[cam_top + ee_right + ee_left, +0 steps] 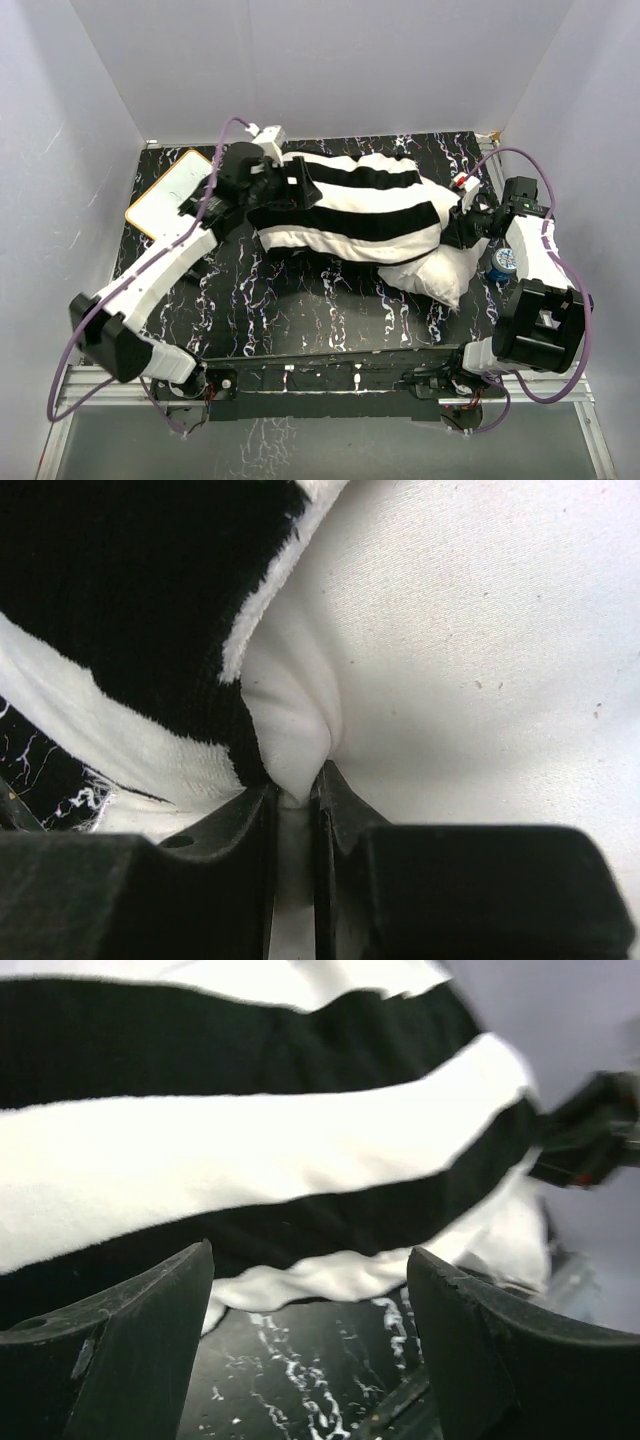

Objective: Put the pillow into the pillowcase
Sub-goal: Stuff the pillow into the pillowcase.

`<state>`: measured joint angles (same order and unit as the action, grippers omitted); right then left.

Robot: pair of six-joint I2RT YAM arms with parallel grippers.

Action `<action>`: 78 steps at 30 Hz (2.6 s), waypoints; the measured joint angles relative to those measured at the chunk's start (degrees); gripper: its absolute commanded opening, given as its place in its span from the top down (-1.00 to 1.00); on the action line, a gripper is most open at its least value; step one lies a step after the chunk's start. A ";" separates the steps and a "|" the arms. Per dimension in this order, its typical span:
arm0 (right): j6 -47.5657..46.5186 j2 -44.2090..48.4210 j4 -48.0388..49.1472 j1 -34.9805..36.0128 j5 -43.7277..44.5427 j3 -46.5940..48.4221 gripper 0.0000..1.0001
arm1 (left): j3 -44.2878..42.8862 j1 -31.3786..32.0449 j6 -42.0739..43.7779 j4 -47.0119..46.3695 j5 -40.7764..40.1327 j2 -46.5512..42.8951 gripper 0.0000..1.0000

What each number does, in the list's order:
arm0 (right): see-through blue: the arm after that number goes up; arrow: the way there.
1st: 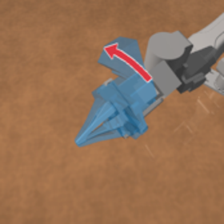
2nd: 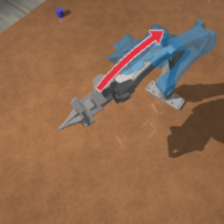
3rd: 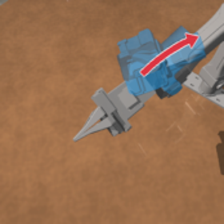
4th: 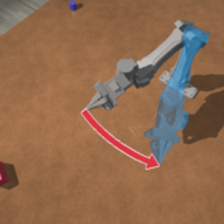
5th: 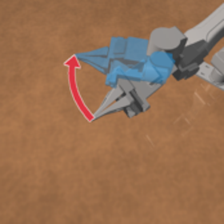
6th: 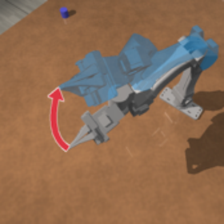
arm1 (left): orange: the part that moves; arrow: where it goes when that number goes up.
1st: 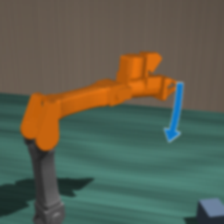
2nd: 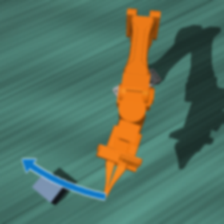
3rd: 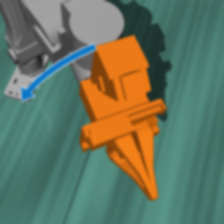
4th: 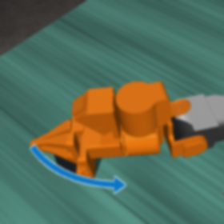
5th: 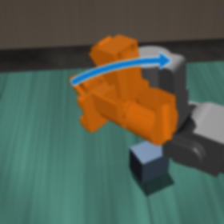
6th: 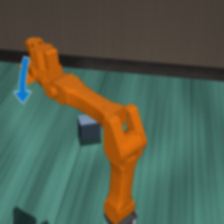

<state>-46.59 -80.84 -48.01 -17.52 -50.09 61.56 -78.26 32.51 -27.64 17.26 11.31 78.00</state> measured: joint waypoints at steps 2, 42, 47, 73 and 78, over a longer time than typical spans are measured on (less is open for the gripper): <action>0.42 0.02 0.66 0.00 -0.20 -0.61 0.71 | -1.66 1.64 0.68 2.47 -5.09 4.00 -0.48; 22.45 5.75 23.15 10.05 -7.21 -3.32 0.82 | -13.60 7.54 -1.51 -10.69 25.83 34.07 0.50; 15.45 6.56 21.59 7.85 -5.53 -11.02 0.82 | -1.95 3.37 0.50 -5.33 21.00 23.52 -0.22; 13.94 6.86 24.57 13.14 -2.05 -11.34 0.84 | -21.44 -1.66 14.08 13.88 -6.12 29.31 1.00; 21.90 4.35 28.52 17.70 -0.70 -5.40 0.84 | -29.40 5.29 10.01 9.27 7.15 31.34 1.00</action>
<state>-24.69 -76.49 -19.49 0.19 -50.78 56.16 -107.66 37.80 -17.63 26.52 18.46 109.34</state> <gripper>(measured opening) 0.119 0.010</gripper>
